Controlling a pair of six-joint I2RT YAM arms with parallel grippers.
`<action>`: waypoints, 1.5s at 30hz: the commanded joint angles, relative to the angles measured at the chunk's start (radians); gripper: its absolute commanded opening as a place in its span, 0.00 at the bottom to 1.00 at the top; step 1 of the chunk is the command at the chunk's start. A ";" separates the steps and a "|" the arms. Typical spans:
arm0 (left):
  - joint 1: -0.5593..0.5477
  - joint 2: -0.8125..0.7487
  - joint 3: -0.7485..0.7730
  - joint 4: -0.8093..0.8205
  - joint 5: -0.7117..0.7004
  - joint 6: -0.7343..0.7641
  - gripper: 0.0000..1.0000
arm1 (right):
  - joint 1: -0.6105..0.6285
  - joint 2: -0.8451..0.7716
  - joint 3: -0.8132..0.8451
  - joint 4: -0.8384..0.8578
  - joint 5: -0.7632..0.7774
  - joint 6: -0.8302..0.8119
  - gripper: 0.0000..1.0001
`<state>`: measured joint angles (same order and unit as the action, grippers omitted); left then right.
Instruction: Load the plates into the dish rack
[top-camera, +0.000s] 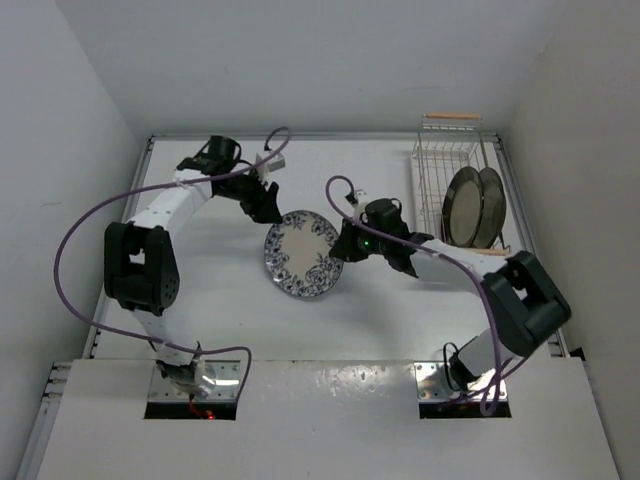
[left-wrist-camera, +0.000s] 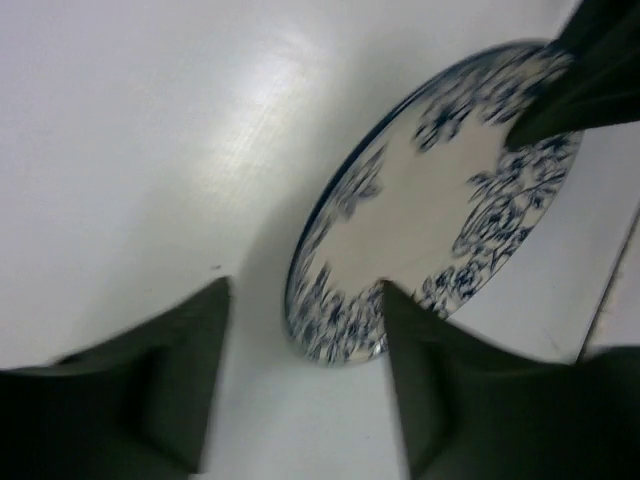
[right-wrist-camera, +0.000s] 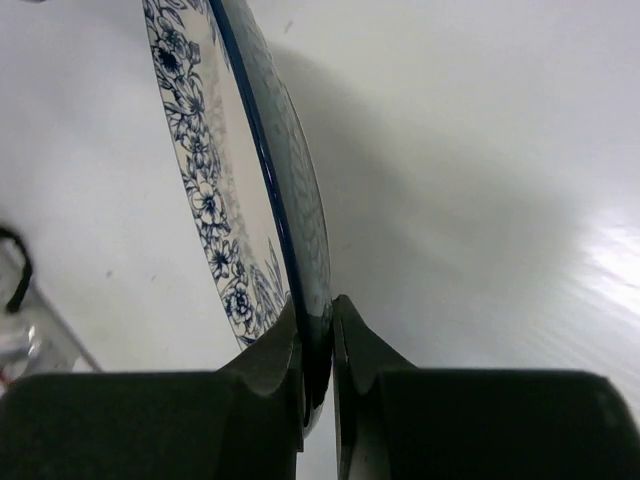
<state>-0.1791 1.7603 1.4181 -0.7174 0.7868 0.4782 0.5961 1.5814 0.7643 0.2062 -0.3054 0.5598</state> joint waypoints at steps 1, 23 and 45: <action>0.101 -0.059 0.108 0.010 0.002 -0.096 0.74 | -0.021 -0.173 0.157 -0.019 0.254 -0.029 0.00; 0.415 -0.059 0.097 0.010 -0.073 -0.288 0.89 | -0.148 -0.466 0.319 -0.116 1.169 -0.663 0.00; 0.415 -0.058 0.079 0.010 -0.084 -0.288 0.89 | -0.260 -0.486 0.150 -0.419 1.094 -0.221 0.00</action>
<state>0.2249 1.7332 1.5002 -0.7174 0.6910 0.1974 0.3470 1.1191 0.8955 -0.2893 0.7765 0.2146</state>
